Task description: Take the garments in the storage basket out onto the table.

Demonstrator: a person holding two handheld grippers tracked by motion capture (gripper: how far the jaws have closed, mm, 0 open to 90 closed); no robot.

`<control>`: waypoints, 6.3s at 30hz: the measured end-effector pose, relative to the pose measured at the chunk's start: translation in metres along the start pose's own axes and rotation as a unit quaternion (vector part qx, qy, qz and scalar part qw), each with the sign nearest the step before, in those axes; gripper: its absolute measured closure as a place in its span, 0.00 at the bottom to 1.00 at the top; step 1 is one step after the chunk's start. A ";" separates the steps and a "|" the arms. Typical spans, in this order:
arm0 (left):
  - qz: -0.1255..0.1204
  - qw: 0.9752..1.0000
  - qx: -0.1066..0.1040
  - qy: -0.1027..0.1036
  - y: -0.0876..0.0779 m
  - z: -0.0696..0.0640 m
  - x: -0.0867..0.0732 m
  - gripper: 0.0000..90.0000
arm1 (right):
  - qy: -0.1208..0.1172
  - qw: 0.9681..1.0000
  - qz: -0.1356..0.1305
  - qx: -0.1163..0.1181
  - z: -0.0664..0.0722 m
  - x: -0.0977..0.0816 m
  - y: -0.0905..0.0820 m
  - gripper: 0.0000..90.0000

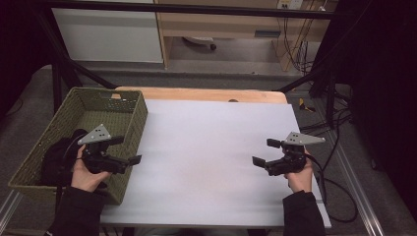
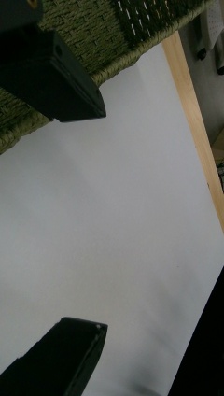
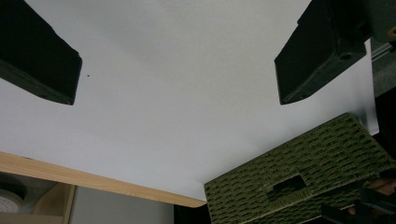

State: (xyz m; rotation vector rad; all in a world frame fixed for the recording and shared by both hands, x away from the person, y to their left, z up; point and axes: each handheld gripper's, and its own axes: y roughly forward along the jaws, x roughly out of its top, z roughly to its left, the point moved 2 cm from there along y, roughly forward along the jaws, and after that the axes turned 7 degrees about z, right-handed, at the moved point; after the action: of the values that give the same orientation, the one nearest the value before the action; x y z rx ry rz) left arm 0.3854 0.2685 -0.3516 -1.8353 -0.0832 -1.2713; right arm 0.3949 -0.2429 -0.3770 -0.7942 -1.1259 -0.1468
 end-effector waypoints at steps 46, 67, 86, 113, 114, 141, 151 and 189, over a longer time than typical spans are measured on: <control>0.013 0.994 0.090 -0.052 -0.068 0.034 -0.021 0.00 | 0.001 1.000 0.003 -0.003 -0.001 -0.001 0.001 0.01; 0.036 0.979 0.164 -0.119 -0.113 0.067 -0.057 0.00 | 0.002 1.000 0.006 -0.005 -0.001 -0.003 0.001 0.01; 0.090 0.957 0.208 -0.179 -0.114 0.090 -0.090 0.02 | 0.002 1.000 0.009 -0.010 -0.002 -0.004 0.001 0.01; 0.162 0.929 0.243 -0.228 -0.103 0.102 -0.105 0.14 | 0.002 1.000 0.009 -0.011 -0.002 -0.004 0.000 0.01; 0.162 0.929 0.243 -0.228 -0.103 0.102 -0.105 0.15 | 0.003 1.000 0.010 -0.010 -0.002 -0.004 0.000 0.01; 0.221 0.907 0.258 -0.248 -0.090 0.103 -0.107 0.33 | 0.004 1.000 0.012 -0.010 -0.002 -0.004 0.002 0.01; 0.247 0.883 0.257 -0.305 -0.089 0.109 -0.114 0.60 | 0.005 1.000 0.011 -0.011 -0.002 -0.004 0.001 0.01; 0.150 0.916 0.268 -0.257 -0.119 0.084 -0.075 0.81 | 0.004 1.000 0.010 -0.011 -0.002 -0.003 0.000 0.01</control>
State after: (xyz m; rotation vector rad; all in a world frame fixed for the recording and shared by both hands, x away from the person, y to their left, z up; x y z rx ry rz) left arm 0.3514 0.4286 -0.3457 -1.5695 -0.3826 -0.4601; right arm 0.3953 -0.2451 -0.3807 -0.8222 -1.1100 -0.1464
